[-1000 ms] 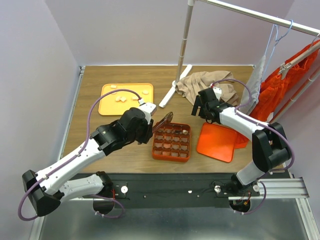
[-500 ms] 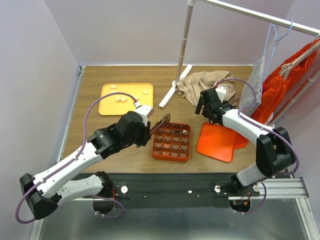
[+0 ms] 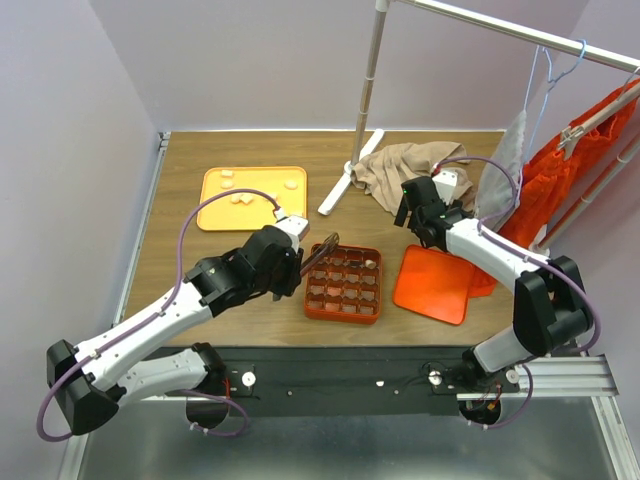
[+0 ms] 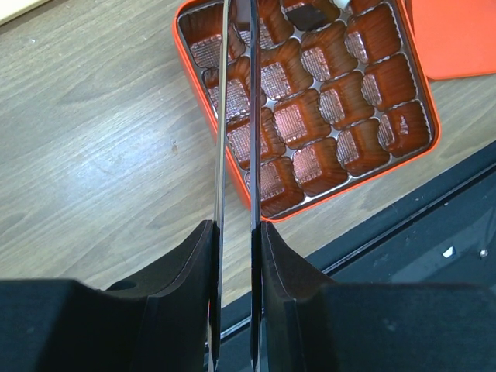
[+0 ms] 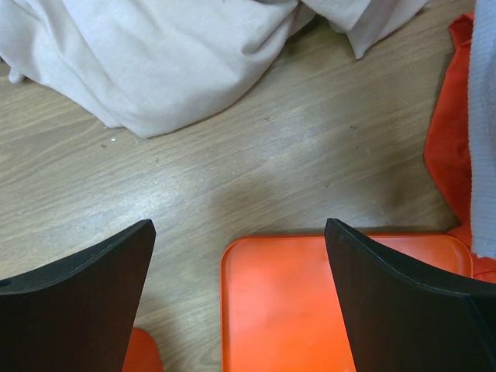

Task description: Pack the chocolate

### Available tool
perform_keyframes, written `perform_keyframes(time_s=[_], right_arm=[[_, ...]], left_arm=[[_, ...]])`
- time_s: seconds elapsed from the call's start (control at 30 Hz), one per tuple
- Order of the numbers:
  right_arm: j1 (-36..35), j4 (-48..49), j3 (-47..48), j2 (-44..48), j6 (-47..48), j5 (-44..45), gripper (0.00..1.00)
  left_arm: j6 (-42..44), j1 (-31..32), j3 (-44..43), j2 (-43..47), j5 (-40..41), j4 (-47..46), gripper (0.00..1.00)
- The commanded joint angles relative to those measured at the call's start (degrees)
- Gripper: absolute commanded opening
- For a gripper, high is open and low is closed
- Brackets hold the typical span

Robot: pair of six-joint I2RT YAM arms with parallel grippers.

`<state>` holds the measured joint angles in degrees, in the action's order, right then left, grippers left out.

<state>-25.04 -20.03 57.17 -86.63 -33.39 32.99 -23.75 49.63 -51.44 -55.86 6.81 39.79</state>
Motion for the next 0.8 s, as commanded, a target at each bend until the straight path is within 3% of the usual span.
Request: perform_keyframes(time_s=[0.0, 0.4, 0.77], right_arm=[[0.25, -0.89, 1.9, -1.96, -0.01, 1.81, 0.99], [0.16, -1.06, 1.54, -1.7, 0.78, 0.76, 0.99], [0.16, -1.15, 0.93, -0.73, 0.96, 0.41, 0.99]], left_arm=[[0.81, 0.3, -1.47, -0.66, -1.27, -0.94, 0.0], [1.16, 0.3, -0.33, 4.7, -3.39, 1.26, 0.0], [0.37, 0.3, -0.24, 3.3, -2.85, -0.76, 0.0]])
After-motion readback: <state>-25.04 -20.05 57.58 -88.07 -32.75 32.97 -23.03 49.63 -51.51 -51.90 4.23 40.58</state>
